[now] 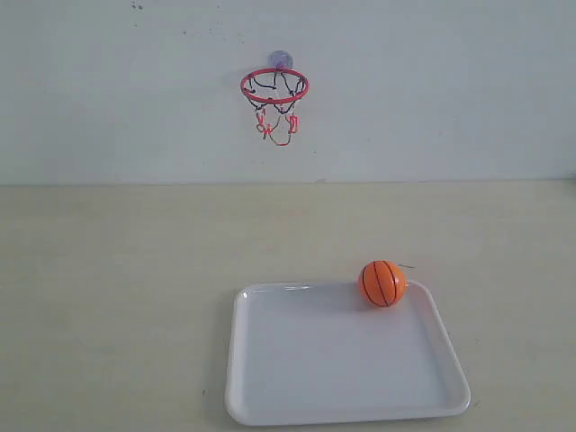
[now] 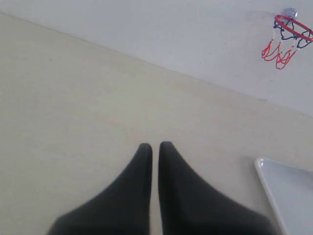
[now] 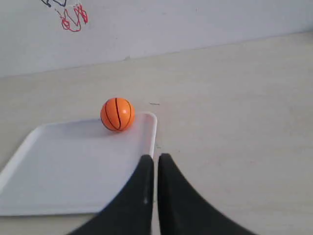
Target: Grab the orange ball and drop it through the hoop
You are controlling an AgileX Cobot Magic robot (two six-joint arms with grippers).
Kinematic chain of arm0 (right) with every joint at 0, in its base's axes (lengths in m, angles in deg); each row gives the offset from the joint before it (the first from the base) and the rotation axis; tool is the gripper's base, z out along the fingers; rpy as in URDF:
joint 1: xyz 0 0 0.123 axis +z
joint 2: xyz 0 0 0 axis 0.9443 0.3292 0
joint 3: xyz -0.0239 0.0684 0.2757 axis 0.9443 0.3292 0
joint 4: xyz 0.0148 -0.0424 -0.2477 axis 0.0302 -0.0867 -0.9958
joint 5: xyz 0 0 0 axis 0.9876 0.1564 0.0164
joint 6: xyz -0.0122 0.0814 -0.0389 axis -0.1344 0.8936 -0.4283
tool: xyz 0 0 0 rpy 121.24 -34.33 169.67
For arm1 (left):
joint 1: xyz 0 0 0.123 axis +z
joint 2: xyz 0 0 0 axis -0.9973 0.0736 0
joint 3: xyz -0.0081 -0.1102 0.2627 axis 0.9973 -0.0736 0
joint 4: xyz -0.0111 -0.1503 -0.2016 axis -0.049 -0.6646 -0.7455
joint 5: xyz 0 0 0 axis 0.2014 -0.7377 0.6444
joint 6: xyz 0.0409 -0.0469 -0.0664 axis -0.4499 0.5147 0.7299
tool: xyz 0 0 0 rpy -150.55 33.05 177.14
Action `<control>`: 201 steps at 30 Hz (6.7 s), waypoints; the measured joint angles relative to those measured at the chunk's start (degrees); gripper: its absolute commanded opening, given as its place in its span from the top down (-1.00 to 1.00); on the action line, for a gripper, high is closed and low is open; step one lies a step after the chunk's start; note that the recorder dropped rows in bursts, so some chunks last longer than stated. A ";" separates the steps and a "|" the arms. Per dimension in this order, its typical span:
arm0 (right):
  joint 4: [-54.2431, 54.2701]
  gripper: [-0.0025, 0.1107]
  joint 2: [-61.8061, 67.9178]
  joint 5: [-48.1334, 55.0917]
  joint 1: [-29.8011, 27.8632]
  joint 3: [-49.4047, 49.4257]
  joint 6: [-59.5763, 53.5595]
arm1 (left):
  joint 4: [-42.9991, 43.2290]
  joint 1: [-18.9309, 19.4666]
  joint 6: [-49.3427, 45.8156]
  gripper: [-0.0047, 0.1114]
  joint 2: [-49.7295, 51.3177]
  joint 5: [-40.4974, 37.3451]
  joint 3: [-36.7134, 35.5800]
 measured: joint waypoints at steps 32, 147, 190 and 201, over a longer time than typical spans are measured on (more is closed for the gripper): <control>0.47 0.91 4.18 -14.16 0.00 -21.72 -4.86 | 0.00 0.00 0.00 0.85 0.00 0.00 0.00; 67.01 0.96 121.93 17.46 0.19 -117.01 -65.28 | 0.00 0.00 0.00 0.85 0.00 0.00 0.00; 72.82 -0.28 140.26 11.79 2.44 -140.38 -68.51 | 0.00 0.00 0.00 0.85 0.00 0.00 0.00; 72.47 -0.43 140.26 11.04 2.44 -140.38 -68.51 | 0.00 0.00 0.00 0.85 0.00 0.00 0.00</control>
